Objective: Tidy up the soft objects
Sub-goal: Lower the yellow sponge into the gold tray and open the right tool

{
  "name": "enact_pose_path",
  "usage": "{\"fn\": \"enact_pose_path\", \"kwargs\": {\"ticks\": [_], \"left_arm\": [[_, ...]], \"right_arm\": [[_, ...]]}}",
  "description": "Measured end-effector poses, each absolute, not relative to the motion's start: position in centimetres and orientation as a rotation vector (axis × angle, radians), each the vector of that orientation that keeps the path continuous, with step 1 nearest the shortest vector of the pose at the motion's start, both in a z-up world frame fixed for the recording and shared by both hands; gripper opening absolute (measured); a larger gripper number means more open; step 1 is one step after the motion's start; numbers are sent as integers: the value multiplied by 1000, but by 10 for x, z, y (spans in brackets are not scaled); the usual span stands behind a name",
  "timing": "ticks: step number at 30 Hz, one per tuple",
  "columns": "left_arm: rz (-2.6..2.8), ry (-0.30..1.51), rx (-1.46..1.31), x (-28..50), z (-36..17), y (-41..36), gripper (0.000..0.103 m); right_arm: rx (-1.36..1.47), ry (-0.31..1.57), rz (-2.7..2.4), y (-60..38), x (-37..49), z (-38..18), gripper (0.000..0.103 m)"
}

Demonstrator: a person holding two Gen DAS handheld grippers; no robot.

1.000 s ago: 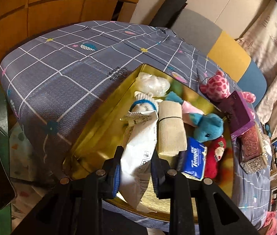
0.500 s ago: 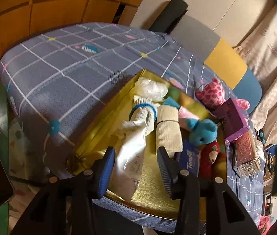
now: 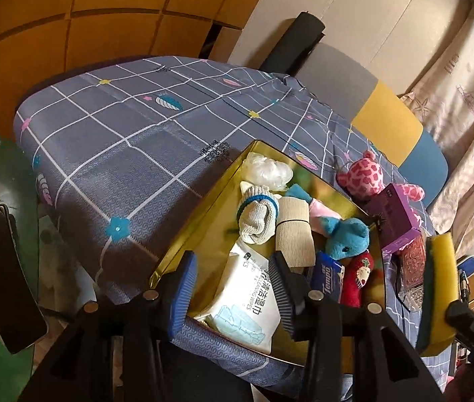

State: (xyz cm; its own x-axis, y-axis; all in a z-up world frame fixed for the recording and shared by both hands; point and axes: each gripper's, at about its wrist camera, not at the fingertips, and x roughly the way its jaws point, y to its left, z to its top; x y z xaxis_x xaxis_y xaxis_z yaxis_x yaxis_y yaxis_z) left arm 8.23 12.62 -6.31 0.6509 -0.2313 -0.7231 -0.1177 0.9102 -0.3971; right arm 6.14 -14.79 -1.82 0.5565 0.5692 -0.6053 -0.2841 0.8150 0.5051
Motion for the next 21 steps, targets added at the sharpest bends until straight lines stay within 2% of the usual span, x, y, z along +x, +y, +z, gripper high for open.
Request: {"fn": "enact_pose_path", "kwargs": {"ticks": [8,21], "left_arm": [[-88,869,-347,78,-58,109,45],[-57,880,-300,78,-55,109,45]], "right_arm": [[191,942,504,-114,73,-40,76],[-183,1003,515,-56,102,-69,76]]}}
